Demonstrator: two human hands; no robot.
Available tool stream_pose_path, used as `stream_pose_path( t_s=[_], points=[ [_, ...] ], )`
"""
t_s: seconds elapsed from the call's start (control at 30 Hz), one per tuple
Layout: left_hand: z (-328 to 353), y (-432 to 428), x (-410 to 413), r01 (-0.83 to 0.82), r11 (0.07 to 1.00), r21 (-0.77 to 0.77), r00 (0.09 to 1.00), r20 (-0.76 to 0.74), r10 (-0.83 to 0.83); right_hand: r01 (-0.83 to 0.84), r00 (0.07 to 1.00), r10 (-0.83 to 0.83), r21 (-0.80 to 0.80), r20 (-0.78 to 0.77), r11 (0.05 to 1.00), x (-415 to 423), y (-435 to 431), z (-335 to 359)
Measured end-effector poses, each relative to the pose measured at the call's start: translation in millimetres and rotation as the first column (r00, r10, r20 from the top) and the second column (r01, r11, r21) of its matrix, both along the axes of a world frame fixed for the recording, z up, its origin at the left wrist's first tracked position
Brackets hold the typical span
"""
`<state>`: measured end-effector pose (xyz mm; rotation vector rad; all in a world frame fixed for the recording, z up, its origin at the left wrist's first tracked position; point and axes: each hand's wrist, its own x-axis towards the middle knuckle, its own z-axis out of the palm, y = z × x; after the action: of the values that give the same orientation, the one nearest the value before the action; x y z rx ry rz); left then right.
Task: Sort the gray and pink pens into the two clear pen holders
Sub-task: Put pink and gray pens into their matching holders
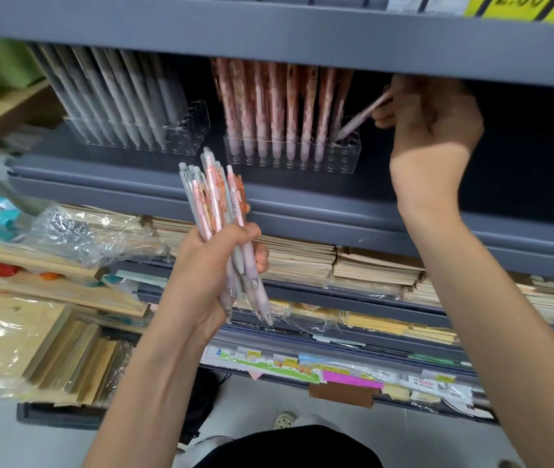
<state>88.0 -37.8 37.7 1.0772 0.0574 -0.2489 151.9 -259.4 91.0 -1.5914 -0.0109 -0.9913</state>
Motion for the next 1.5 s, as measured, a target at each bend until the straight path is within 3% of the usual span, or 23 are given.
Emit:
stream_pose_path(
  t_s=[0.2,0.37,0.47,0.7,0.93,1.07,1.13,1.23,1.3,1.4,1.5],
  points=[
    [-2,9,1,-0.035,0.999,0.037,0.999,0.007,0.035,0.086,0.989,-0.098,-0.101,-0.113,0.991,15,-1,5],
    [-1,13,1,-0.038,0.999,0.019,0.999,0.007,0.038,0.091,0.943,-0.233,-0.489,-0.237,0.867,28,2,8],
    [-1,14,1,-0.054,0.998,-0.018,0.999,-0.005,0.054,0.066,0.908,-0.304,-0.619,-0.288,0.782,32,4,12],
    [-2,16,2,-0.031,0.999,-0.021,1.000,0.003,0.031,-0.005,0.870,-0.328,-0.674,-0.367,0.739,37,5,23],
    [0,13,2,0.007,0.999,-0.046,0.999,0.036,-0.005,-0.021,0.896,-0.175,-0.433,-0.408,0.901,32,4,19],
    [2,10,2,0.031,0.999,-0.043,0.998,0.052,-0.029,0.088,0.954,-0.174,-0.326,-0.243,0.941,8,12,12],
    [3,8,1,0.051,0.998,-0.032,0.998,0.050,-0.049,-0.037,0.954,-0.044,-0.261,-0.298,0.965,-8,24,6],
    [2,6,2,0.094,0.995,-0.023,0.994,0.061,-0.092,-0.404,0.785,0.223,-0.203,-0.578,0.892,-26,41,-4],
    [2,4,3,0.126,0.992,-0.018,0.989,0.075,-0.124,-0.553,0.657,0.354,-0.107,-0.665,0.826,-32,44,-7],
    [0,3,2,0.164,0.986,-0.013,0.983,0.087,-0.162,-0.636,0.519,0.455,0.029,-0.723,0.771,-34,43,-9],
    [-1,0,2,0.155,0.988,-0.026,0.985,0.083,-0.153,-0.570,0.528,0.517,0.171,-0.673,0.804,-35,42,-10]
  ],
)
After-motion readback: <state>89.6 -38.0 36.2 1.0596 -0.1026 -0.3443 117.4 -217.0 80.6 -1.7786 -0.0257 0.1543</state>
